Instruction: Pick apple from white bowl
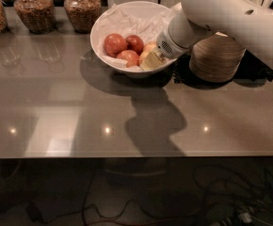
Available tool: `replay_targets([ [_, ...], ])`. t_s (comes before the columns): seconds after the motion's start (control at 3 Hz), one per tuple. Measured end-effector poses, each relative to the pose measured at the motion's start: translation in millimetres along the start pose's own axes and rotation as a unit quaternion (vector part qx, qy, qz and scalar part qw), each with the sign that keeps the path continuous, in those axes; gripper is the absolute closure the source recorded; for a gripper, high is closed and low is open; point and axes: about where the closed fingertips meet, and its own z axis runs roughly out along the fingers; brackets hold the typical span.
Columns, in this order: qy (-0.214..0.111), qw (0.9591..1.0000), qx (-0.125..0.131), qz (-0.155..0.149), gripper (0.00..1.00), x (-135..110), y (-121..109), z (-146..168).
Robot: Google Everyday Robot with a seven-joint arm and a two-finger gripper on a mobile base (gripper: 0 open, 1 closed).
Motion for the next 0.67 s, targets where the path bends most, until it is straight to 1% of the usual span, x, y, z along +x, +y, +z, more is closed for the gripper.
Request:
replay_targets([
  [0.33, -0.031, 0.9993, 0.009, -0.017, 0.99, -5, 2, -10],
  [0.67, -0.076, 0.9961, 0.019, -0.041, 1.0, -14, -1, -25],
])
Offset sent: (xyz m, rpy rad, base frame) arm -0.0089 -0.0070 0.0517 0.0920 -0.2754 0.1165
